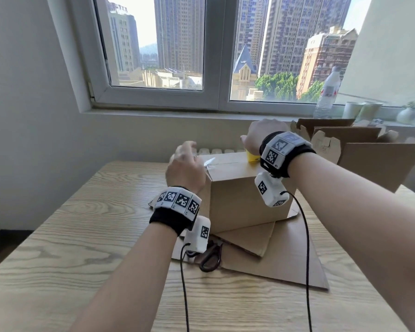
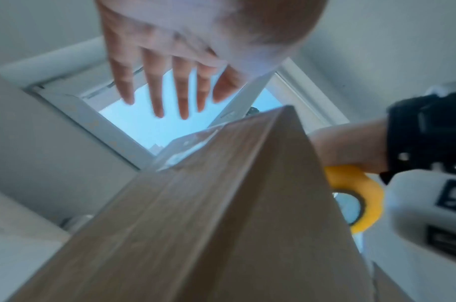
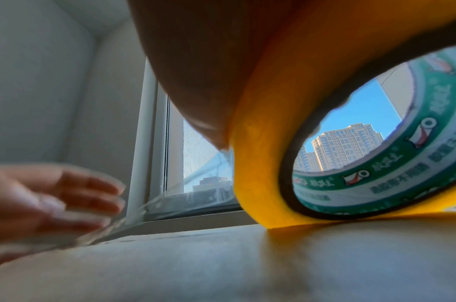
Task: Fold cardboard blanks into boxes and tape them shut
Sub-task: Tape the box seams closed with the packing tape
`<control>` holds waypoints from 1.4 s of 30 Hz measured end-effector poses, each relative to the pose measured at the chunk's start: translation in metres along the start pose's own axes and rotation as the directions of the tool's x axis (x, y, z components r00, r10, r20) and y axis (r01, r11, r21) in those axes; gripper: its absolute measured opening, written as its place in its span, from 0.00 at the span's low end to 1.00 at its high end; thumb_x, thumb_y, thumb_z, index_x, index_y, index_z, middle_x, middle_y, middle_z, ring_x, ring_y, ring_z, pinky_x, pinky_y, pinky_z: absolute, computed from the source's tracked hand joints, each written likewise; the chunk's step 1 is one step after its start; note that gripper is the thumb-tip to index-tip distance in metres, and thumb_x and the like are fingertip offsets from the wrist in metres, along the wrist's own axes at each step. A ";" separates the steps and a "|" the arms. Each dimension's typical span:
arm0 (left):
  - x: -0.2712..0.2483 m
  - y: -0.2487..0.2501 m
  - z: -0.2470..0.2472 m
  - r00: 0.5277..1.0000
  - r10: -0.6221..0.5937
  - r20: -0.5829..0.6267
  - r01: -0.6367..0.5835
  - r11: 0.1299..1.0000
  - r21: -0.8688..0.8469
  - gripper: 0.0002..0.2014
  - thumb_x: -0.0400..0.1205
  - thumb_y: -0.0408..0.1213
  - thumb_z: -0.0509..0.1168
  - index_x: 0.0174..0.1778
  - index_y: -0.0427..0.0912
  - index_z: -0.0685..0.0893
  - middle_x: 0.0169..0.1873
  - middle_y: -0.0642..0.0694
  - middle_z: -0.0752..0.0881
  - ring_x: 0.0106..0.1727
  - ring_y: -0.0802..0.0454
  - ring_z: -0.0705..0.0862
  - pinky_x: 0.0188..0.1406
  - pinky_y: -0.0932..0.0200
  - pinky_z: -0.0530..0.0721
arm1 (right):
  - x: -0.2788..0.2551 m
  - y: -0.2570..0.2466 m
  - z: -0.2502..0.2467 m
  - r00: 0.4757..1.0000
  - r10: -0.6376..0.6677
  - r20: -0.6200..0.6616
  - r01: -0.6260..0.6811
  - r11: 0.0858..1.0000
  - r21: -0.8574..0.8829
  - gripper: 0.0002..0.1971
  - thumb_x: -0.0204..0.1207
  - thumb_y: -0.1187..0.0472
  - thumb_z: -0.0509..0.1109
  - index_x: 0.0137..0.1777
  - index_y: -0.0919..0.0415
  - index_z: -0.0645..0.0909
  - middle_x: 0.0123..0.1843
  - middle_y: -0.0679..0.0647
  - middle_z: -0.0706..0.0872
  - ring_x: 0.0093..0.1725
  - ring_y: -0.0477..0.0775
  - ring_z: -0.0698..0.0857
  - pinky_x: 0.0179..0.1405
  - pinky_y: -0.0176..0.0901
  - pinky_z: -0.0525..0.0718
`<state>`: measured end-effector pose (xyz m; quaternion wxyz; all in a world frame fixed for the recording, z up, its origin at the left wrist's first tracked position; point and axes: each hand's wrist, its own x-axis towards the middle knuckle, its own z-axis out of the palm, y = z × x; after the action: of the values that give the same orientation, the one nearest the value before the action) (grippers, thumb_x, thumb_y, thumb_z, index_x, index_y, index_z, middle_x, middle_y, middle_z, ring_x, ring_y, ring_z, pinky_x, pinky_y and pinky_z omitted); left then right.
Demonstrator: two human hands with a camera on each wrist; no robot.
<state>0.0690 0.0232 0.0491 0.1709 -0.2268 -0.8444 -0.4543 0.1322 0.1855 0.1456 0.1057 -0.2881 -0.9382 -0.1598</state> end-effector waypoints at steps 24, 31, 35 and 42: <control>0.028 -0.012 0.011 0.734 0.171 0.657 0.019 0.962 -0.272 0.33 0.79 0.47 0.72 0.80 0.48 0.71 0.83 0.58 0.60 0.77 0.67 0.60 0.73 0.67 0.55 | -0.018 0.017 -0.019 0.993 -0.048 -0.106 0.037 0.993 -0.111 0.40 0.68 0.18 0.57 0.31 0.60 0.76 0.29 0.51 0.80 0.28 0.50 0.78 0.30 0.37 0.74; 0.032 -0.020 0.015 0.706 0.168 0.688 0.056 0.955 -0.291 0.37 0.77 0.53 0.73 0.81 0.50 0.69 0.83 0.58 0.57 0.79 0.63 0.58 0.76 0.63 0.56 | -0.004 0.033 -0.016 0.989 -0.144 -0.016 0.145 0.986 0.082 0.43 0.64 0.14 0.49 0.26 0.58 0.72 0.27 0.51 0.78 0.27 0.50 0.77 0.30 0.41 0.75; 0.035 -0.017 0.016 0.699 0.158 0.697 0.062 0.958 -0.279 0.42 0.69 0.58 0.71 0.81 0.50 0.71 0.83 0.59 0.58 0.81 0.61 0.59 0.79 0.59 0.57 | -0.003 0.046 -0.015 0.972 -0.222 0.080 0.192 0.942 0.275 0.40 0.52 0.11 0.59 0.22 0.52 0.62 0.21 0.48 0.65 0.24 0.51 0.67 0.26 0.43 0.66; 0.033 -0.013 0.013 0.704 0.153 0.693 0.071 0.956 -0.284 0.37 0.75 0.52 0.74 0.80 0.49 0.72 0.83 0.58 0.60 0.81 0.58 0.61 0.75 0.60 0.58 | -0.005 0.071 -0.006 0.953 -0.234 0.194 0.090 0.827 0.554 0.42 0.38 0.20 0.78 0.31 0.62 0.85 0.31 0.54 0.69 0.37 0.55 0.68 0.37 0.48 0.63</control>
<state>0.0332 0.0351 0.0498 -0.1911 -0.4251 -0.7637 -0.4467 0.1780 0.2365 0.1670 0.0474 -0.1834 -0.9719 0.1401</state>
